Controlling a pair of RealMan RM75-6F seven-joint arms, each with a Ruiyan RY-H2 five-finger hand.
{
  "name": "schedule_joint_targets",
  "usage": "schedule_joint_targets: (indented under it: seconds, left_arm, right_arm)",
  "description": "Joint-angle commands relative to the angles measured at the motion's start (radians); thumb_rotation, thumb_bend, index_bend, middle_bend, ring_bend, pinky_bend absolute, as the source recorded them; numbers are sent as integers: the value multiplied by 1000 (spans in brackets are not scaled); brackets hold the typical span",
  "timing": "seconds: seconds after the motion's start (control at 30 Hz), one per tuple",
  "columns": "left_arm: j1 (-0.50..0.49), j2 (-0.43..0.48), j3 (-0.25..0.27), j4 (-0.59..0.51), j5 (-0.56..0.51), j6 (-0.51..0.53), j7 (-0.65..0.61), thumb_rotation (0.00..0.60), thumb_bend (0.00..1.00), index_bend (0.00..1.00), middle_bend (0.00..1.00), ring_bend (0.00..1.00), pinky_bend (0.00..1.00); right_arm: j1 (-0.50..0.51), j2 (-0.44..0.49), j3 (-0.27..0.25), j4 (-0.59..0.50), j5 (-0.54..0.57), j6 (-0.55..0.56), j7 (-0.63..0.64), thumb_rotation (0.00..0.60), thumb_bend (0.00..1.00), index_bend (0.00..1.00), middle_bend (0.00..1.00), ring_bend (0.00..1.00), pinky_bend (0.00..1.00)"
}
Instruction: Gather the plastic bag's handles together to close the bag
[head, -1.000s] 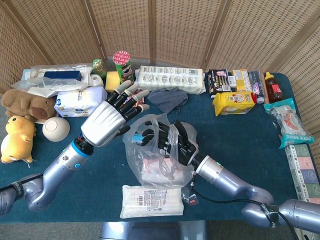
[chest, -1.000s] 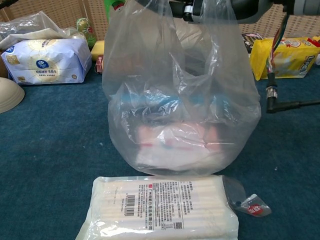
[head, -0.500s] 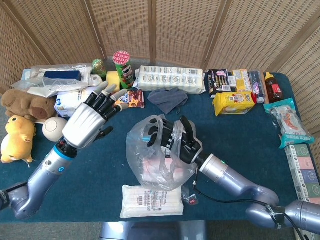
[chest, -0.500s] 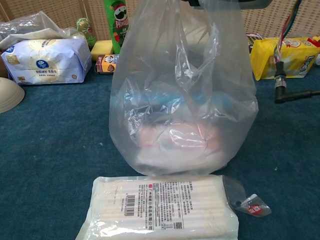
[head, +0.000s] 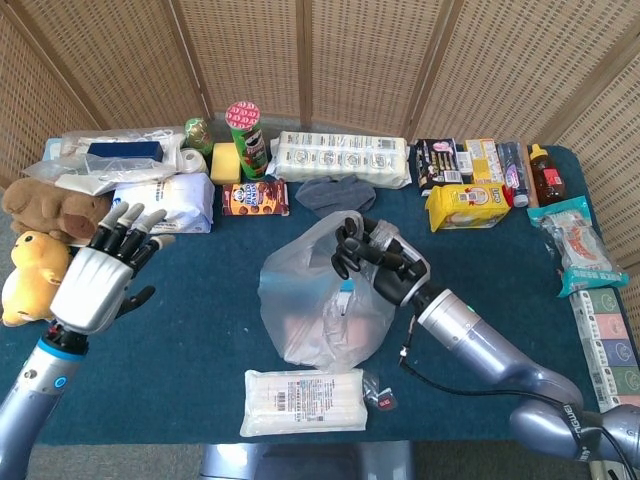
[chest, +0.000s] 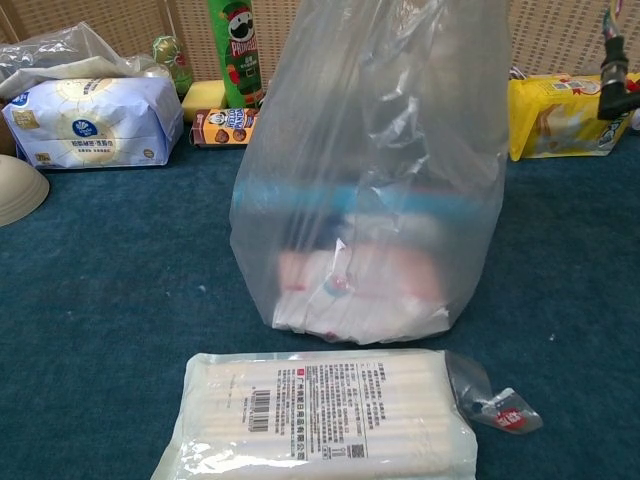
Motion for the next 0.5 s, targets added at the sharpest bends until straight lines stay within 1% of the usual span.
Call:
schedule_joint_targets:
  seconds: [0.03,0.17,0.23,0.5]
  left_arm:
    - [77,12,54,-10,-10,42,1,600,6,235,117,0,55]
    - [158,-11,92,28,-19,92,-39,600,6,235,117,0,55]
    - [189,-13,108,43,-30,98,-62,600,6,235,117,0,55]
    - [270,-32,139,94,-47,114,-104,600,7,235,117,0,55]
  right_arm:
    - [-19,36,45,-42,54,5,-41,600,259,625,714,799,706]
    - [-38,70,100,-92,100,2,-63,600,259,636,723,812,721]
    - [-42,84,129,-109,118,-3,-76,600,259,643,728,818,726]
    - [-42,105,224,-145,181,-26,-115,600,259,648,732,827,735]
